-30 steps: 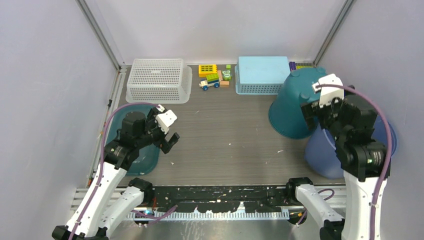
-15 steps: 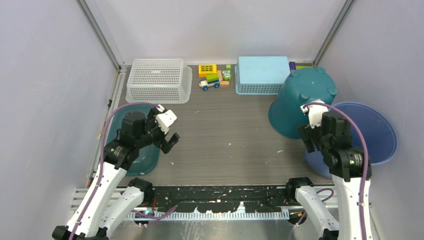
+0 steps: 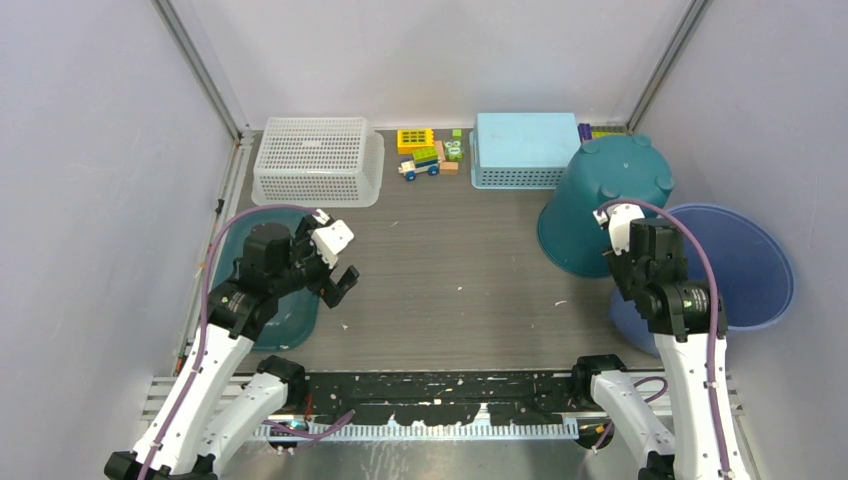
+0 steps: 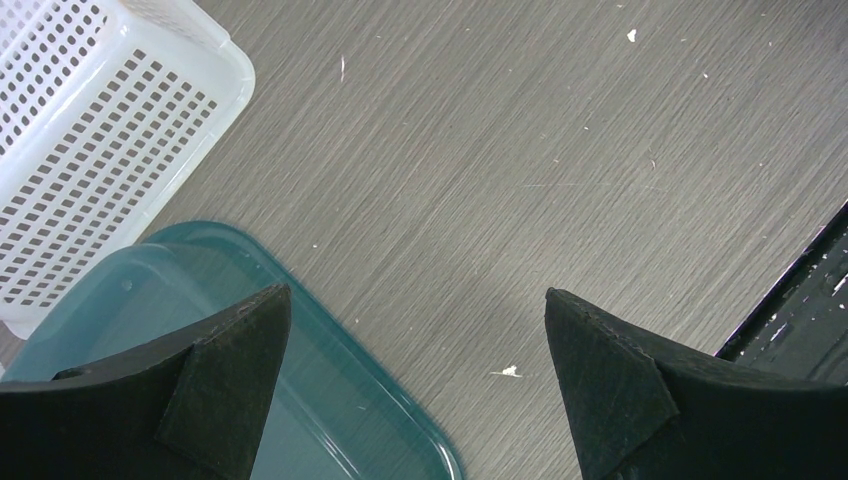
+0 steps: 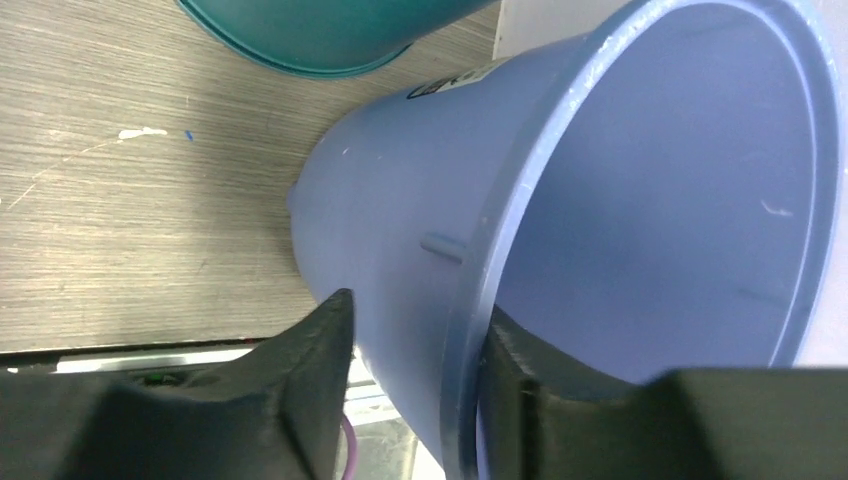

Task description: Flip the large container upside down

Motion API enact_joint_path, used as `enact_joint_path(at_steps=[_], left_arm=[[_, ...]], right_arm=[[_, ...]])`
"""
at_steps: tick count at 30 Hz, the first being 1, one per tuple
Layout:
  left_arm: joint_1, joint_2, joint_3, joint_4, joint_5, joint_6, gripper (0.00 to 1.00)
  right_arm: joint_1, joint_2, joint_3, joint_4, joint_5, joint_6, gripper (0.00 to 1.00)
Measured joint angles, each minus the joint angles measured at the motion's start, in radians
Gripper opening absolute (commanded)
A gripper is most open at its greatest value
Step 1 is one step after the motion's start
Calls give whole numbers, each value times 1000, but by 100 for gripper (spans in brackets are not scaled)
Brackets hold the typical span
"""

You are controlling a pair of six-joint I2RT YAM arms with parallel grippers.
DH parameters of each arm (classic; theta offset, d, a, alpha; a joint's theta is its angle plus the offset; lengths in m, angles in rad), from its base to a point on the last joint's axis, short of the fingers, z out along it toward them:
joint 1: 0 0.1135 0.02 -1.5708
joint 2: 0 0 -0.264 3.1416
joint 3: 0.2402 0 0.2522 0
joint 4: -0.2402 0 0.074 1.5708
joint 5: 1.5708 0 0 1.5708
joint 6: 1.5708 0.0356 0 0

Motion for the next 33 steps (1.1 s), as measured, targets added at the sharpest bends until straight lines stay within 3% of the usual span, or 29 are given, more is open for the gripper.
enact_joint_path(at_steps=[3,5,7,16,22,33], left_arm=[[0,0,0,0,2,0,100],[0,0,0,0,2,0,100],[0,0,0,0,2,0,100],[0,8,8,-6,13,0,100],[0,18,23,-17,30,4,100],[0,18,56,-58,68,19,100]], right_arm=[[0,-5,0,2,15,9,28],[0,-10,0,3,25,14,11],[-2,-21,7,-4,3,46,1],[-1,-43,93,-122,-12,86,1],[-10,-24,373,-204,-66,132,1],[-94,106,934,-287,-328,214,1]])
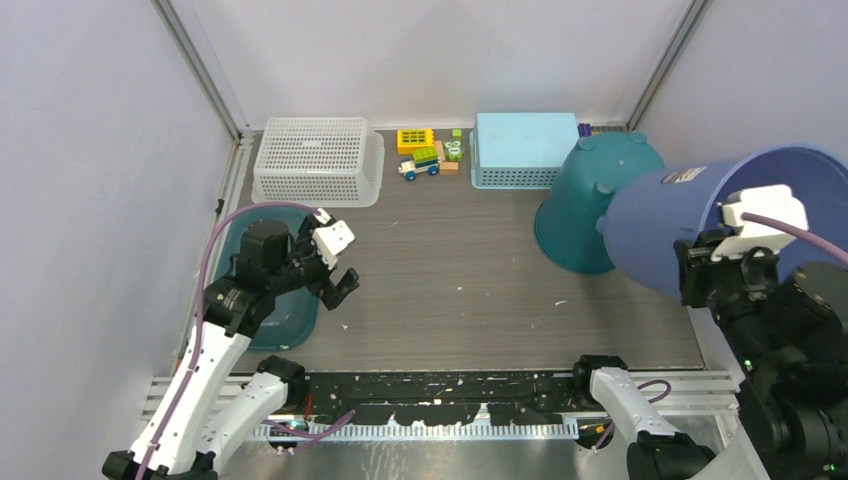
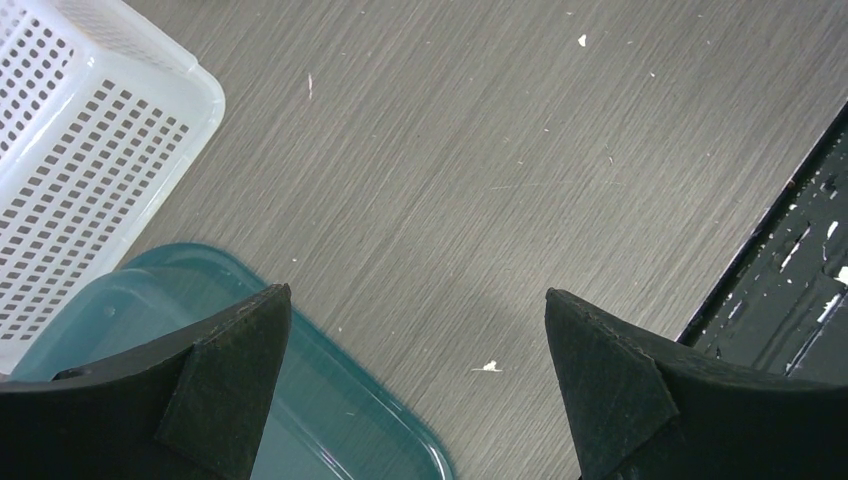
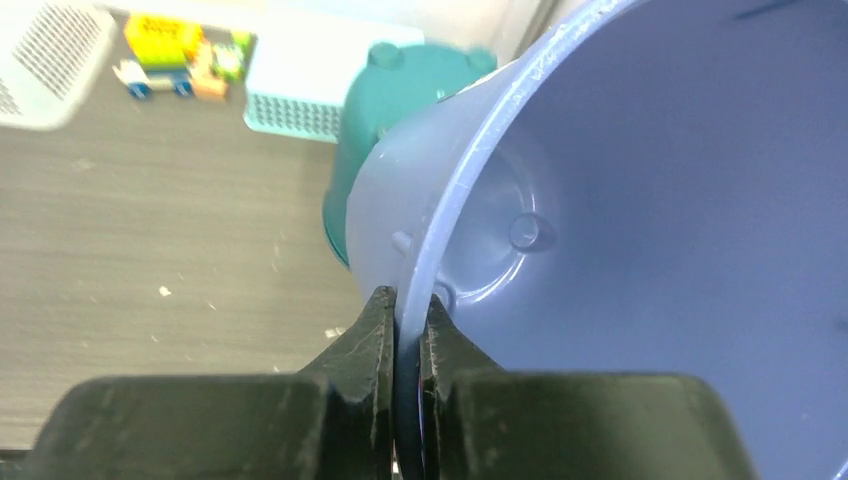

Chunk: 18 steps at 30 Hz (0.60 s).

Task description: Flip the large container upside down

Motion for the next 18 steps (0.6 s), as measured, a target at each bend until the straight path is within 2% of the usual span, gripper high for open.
enact_joint_path(at_steps=[4,9,13,16,18], left_arm=[[0,11,14,-25,20,13,100],[0,23,43,-47,33,19,100],[0,37,75,-60,31,24,100],[0,46,109,-75,14,31,100],[0,47,133,-81,-5,32,100]], right_arm=[[-67,55,229,-6,-139,27,1],[-129,35,289,68,-375,107,1],[-175,18,161,242,-652,295,1],[-212,26,-51,514,-856,530,1],[-216,56,-168,687,-932,676,1]])
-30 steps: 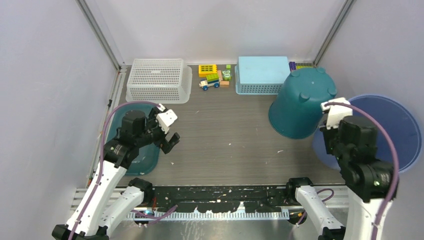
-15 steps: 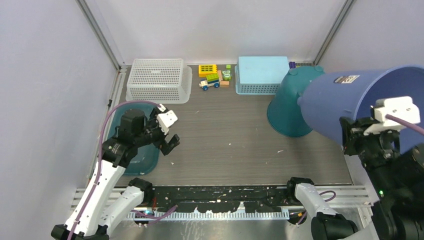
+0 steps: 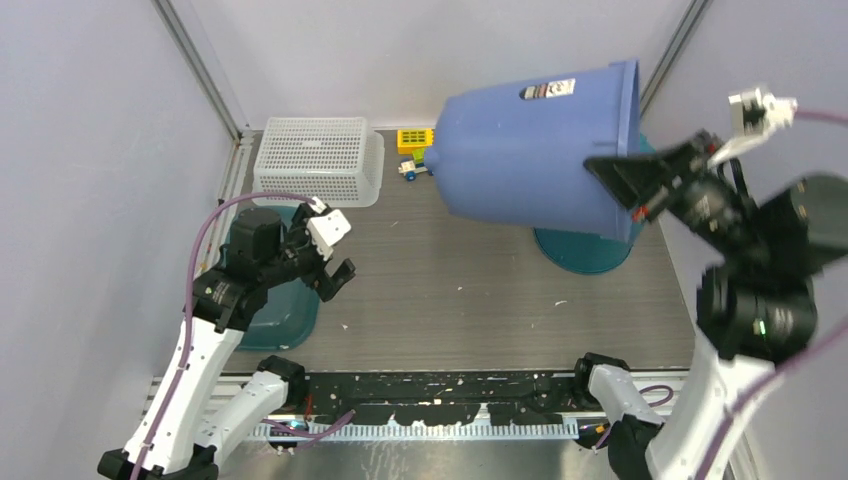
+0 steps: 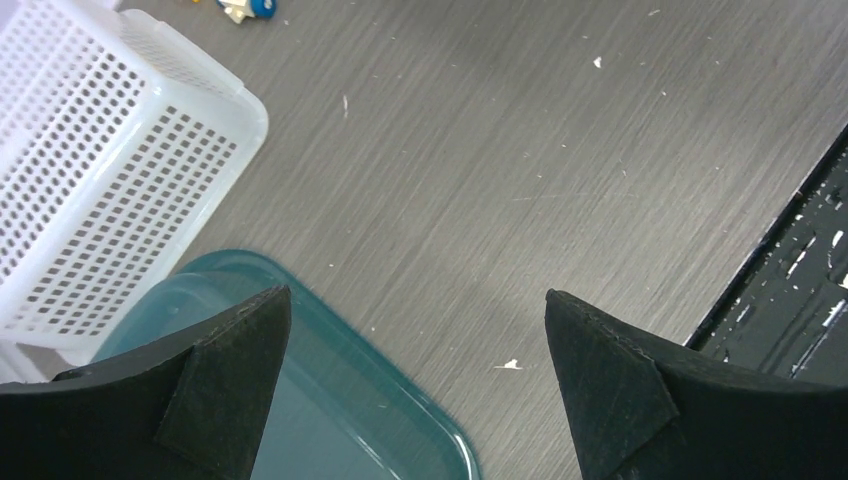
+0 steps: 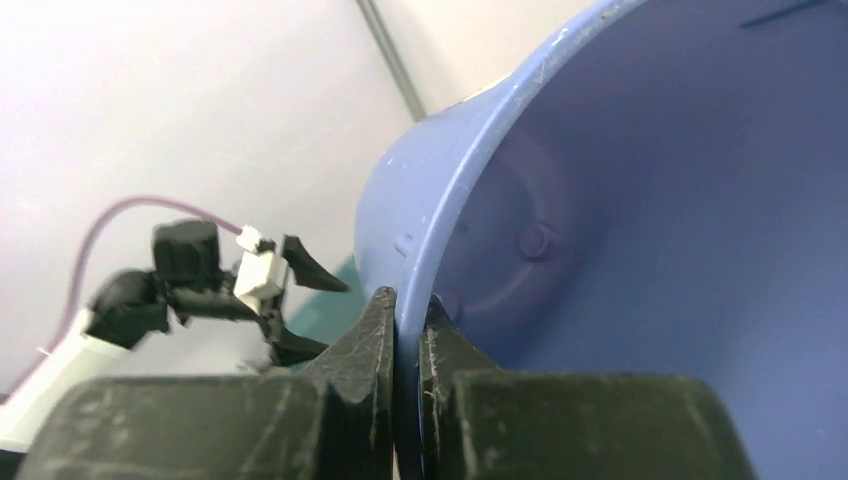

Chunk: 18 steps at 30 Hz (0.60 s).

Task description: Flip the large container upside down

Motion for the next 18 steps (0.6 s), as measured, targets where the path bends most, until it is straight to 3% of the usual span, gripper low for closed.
enact_joint_path(at_steps=[5,9,12,18], left_arm=[[0,0,31,-8,-29,2,100],[0,0,32,-14,-37,2,100],[3,0,32,-20,-37,2,100],[26,0,45,-30,-35,2,100]], right_arm=[[-4,136,-177,381,-89,296,1],[18,186,-267,547,-90,417,1],[118,204,-276,561,-64,402,1],[467,260,-275,463,10,244,1]])
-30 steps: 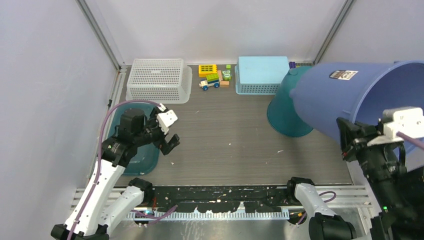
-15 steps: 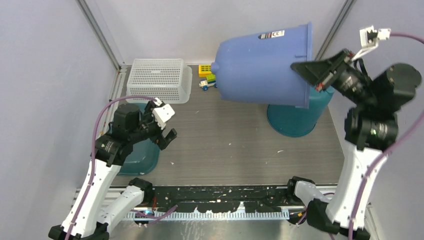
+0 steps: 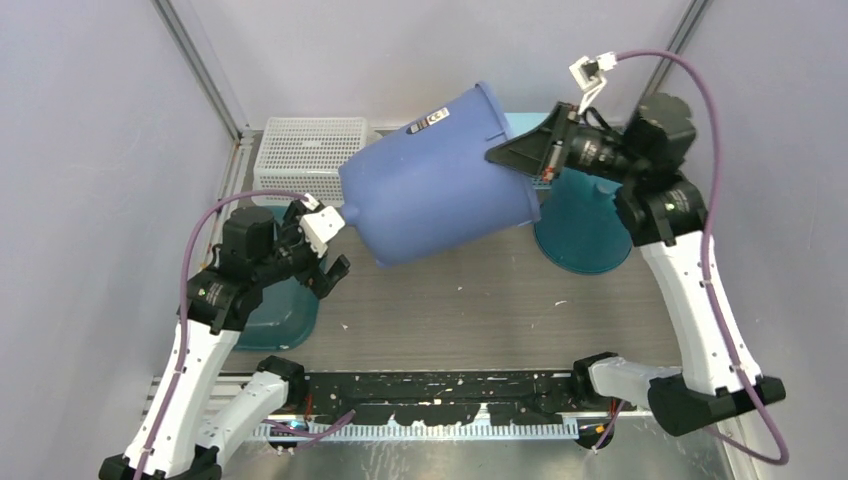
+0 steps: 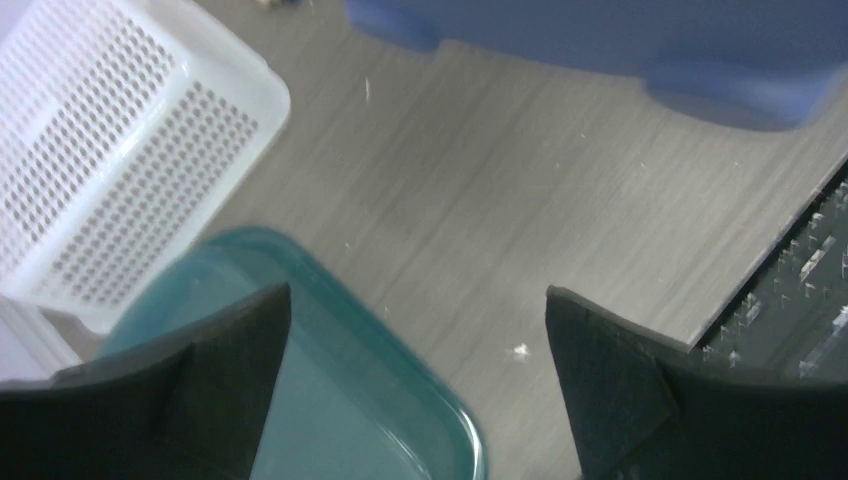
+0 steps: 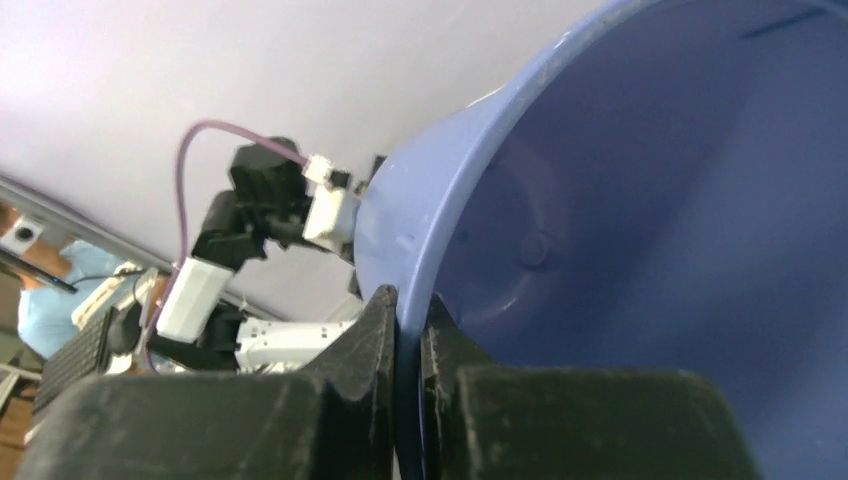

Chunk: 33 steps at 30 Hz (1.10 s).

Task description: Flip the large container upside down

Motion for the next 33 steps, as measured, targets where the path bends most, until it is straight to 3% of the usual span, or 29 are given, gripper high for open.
enact_joint_path(at_steps=[8,14,23,33], left_arm=[[21,-10,23,-34,37,4,100],[27,-7,37,-53,66,6,100],[32,6,37,-58,91,5,100],[33,42,29,-35,98,0,100]], right_arm=[[177,138,-183,4,72,-131,1],[245,209,-367,79,59,-101,1],[262,213,-480,367,27,21,6],[256,259,-523,374,22,-48,13]])
